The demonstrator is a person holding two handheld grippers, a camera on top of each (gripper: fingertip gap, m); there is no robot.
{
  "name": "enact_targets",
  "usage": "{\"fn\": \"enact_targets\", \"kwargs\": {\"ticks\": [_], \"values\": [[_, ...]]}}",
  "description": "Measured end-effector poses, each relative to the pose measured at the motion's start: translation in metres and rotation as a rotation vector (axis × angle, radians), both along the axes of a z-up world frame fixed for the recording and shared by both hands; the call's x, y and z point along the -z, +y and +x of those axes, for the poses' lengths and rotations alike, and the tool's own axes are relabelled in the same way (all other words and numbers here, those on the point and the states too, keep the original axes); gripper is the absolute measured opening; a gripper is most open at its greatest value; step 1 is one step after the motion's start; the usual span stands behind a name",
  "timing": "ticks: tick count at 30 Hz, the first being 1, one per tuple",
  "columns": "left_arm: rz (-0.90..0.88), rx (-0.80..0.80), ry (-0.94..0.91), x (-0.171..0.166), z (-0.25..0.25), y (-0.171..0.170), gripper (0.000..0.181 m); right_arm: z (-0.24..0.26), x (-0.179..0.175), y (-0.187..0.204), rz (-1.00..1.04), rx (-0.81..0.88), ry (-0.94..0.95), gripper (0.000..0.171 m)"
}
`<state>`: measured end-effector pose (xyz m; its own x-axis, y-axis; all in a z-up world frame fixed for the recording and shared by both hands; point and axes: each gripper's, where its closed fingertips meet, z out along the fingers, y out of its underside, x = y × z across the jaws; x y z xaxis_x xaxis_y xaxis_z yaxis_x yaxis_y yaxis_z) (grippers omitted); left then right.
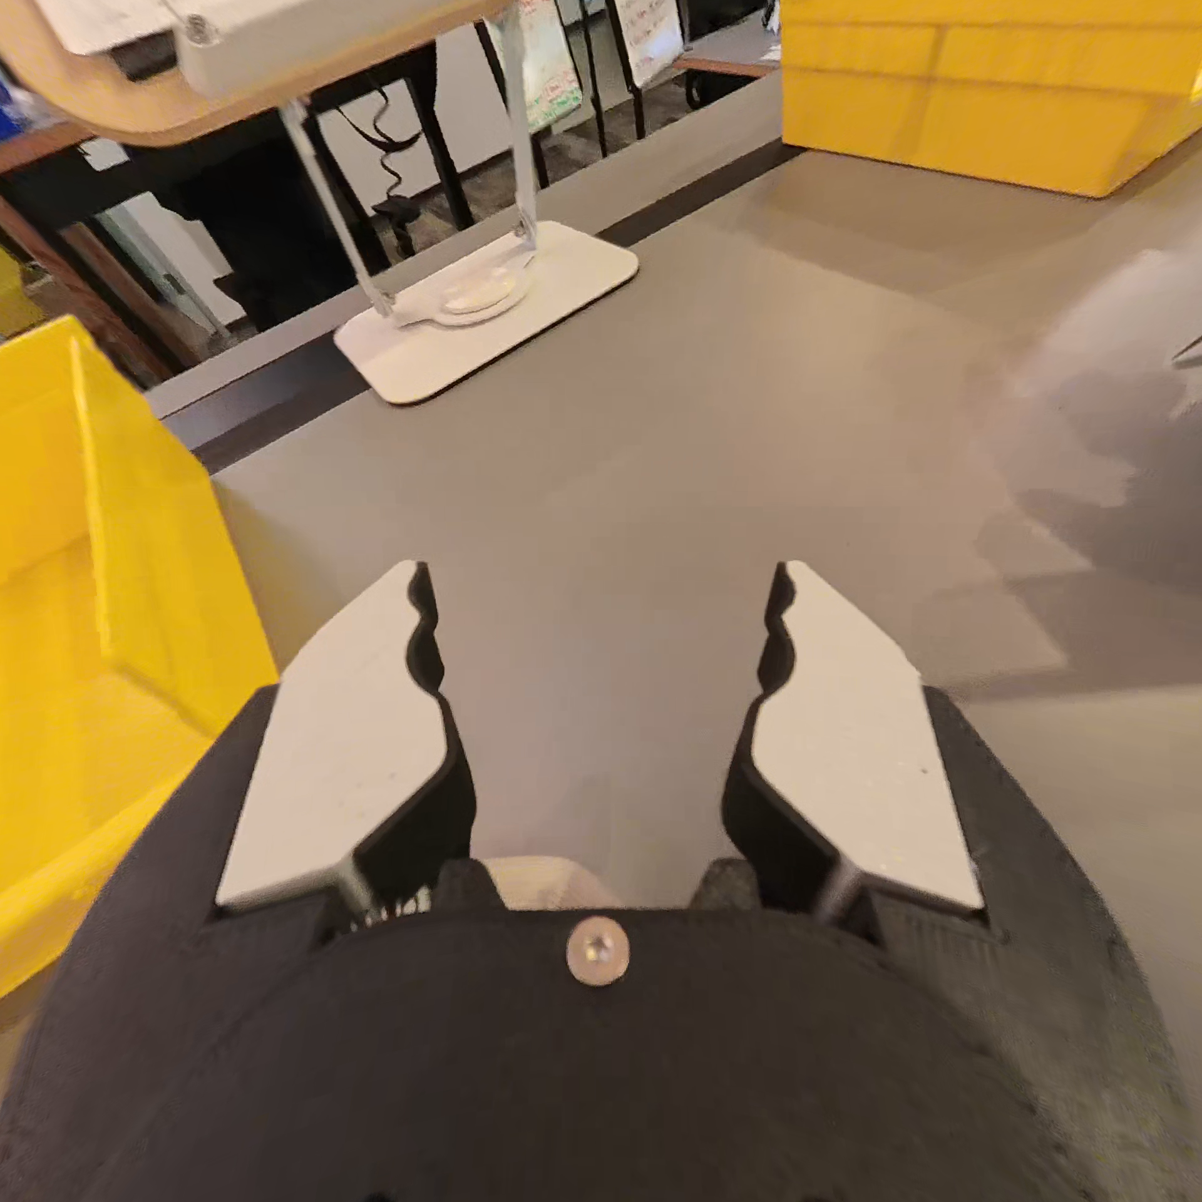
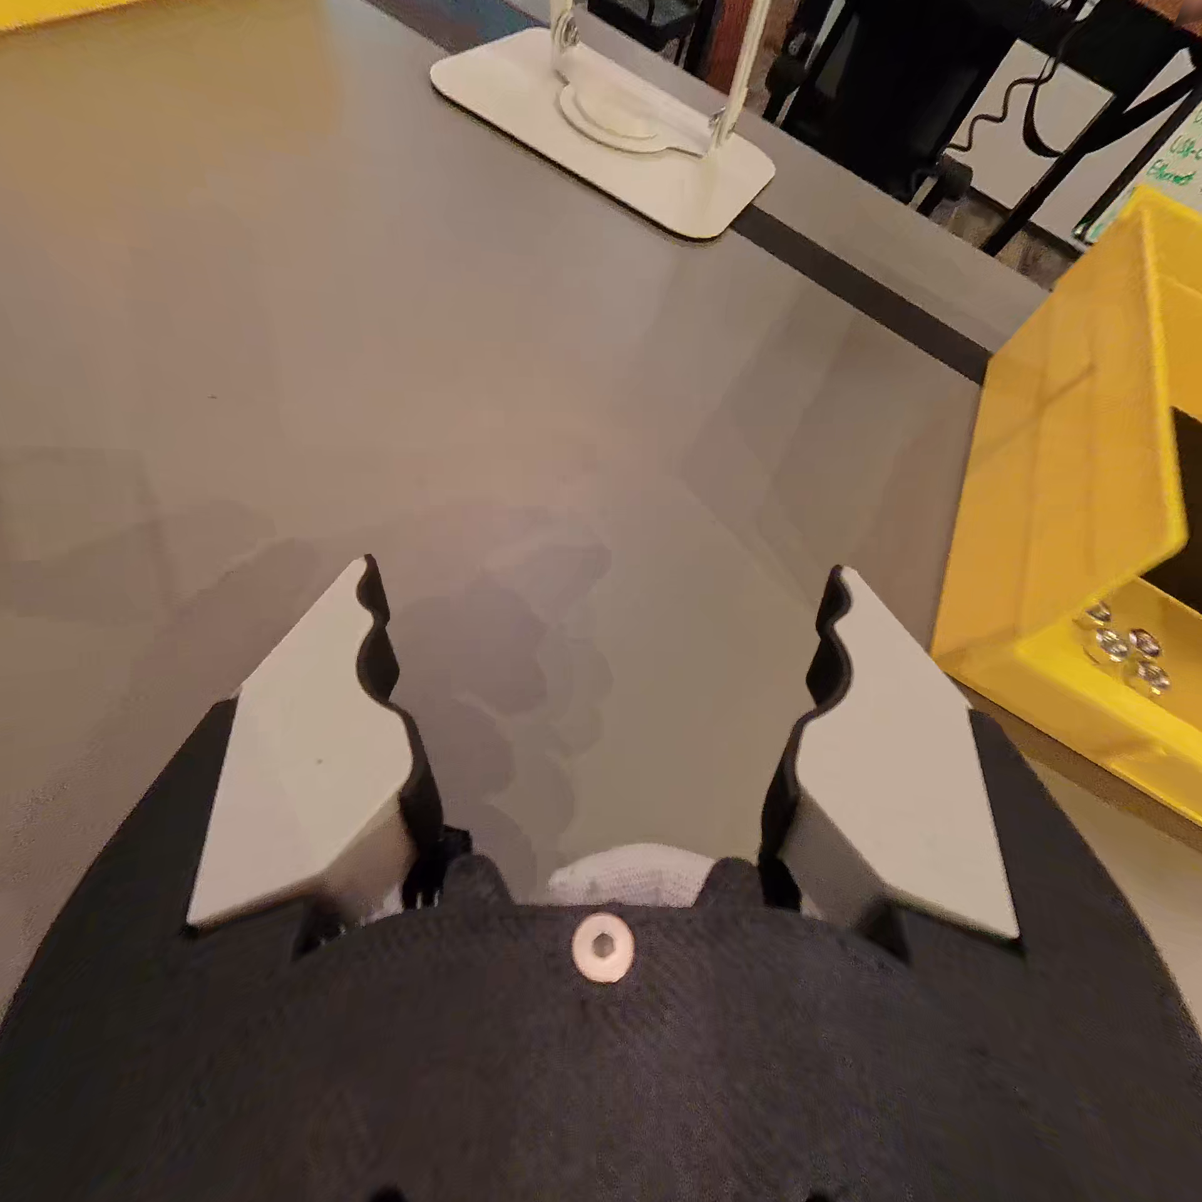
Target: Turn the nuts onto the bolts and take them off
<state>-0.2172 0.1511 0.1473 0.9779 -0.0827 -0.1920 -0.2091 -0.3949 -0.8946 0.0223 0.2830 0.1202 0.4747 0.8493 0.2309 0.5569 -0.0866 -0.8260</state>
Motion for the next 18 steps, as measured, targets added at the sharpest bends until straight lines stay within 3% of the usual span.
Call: {"fn": "enact_targets", "kwargs": {"ticks": [7,14,18], "values": [[-0.073,0.004,-0.004,0.034,0.003,0.016,0.095,-0.019,0.018,0.001,0.002,-0.005,-0.082,0.135],[-0.034,-0.013,-0.027,0.028,-0.005,0.019,0.092,-0.02,0.022,0.0,-0.013,-0.019,-0.091,0.134],[0.052,-0.085,0.032,0.004,-0.025,0.015,0.089,-0.01,-0.003,0.008,-0.006,-0.01,0.006,0.13]]}}
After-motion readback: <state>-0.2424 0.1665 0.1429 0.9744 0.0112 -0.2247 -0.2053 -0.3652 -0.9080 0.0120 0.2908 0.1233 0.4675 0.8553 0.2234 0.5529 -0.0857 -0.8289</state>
